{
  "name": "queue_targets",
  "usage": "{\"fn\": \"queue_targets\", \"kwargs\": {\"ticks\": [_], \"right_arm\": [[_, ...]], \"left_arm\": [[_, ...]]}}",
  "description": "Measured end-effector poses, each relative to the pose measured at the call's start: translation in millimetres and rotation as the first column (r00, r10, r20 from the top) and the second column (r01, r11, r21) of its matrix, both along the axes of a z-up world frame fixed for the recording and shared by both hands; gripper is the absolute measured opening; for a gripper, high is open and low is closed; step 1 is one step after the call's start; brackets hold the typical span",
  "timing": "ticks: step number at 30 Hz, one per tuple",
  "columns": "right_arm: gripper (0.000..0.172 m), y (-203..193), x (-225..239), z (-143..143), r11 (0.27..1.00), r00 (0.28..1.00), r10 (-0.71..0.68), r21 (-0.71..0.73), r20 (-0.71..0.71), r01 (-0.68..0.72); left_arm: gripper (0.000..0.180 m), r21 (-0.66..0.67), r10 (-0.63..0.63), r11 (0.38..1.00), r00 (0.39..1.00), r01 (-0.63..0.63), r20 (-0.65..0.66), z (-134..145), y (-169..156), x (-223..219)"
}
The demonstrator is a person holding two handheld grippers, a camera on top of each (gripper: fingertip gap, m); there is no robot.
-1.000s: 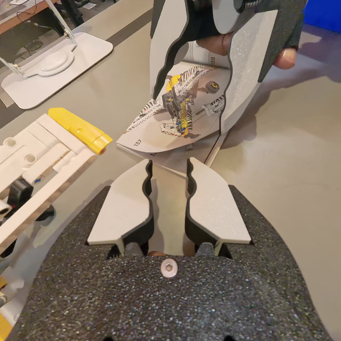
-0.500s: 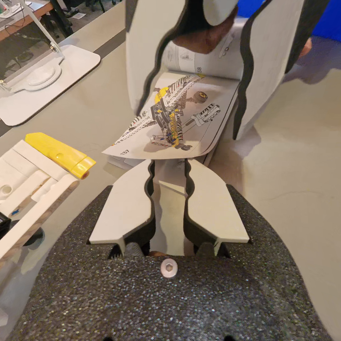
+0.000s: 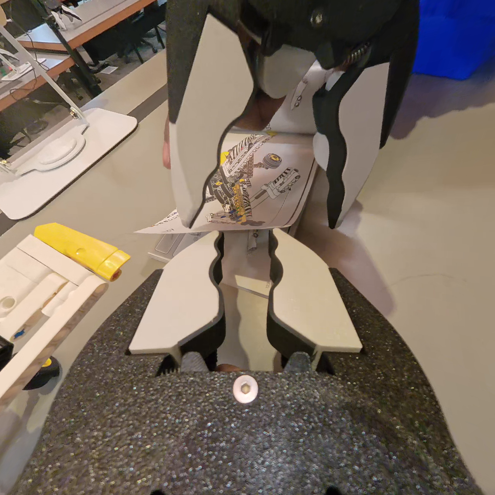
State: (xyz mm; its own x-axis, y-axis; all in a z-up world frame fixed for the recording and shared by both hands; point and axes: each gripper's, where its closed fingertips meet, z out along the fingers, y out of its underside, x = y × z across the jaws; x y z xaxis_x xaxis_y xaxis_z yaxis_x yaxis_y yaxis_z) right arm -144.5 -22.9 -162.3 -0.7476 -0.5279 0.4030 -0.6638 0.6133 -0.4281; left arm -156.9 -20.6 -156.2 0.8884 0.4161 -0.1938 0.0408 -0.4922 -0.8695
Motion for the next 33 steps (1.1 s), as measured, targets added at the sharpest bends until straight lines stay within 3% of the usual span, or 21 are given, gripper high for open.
{"fn": "queue_targets", "kwargs": {"ticks": [22, 33], "right_arm": [[0.095, 11, -3, -13, 0.998, 0.999, -0.034, 0.044, 0.004, 0.033], [0.101, 0, -4, -12, 1.000, 1.000, -0.001, 0.023, -0.018, 0.002]], "left_arm": [[0.033, -0.016, -0.004, 1.000, 1.000, 0.003, -0.015, -1, 1, 1], [0.032, -0.012, -0.010, 1.000, 1.000, 0.010, -0.014, 0, 2, 1]]}}
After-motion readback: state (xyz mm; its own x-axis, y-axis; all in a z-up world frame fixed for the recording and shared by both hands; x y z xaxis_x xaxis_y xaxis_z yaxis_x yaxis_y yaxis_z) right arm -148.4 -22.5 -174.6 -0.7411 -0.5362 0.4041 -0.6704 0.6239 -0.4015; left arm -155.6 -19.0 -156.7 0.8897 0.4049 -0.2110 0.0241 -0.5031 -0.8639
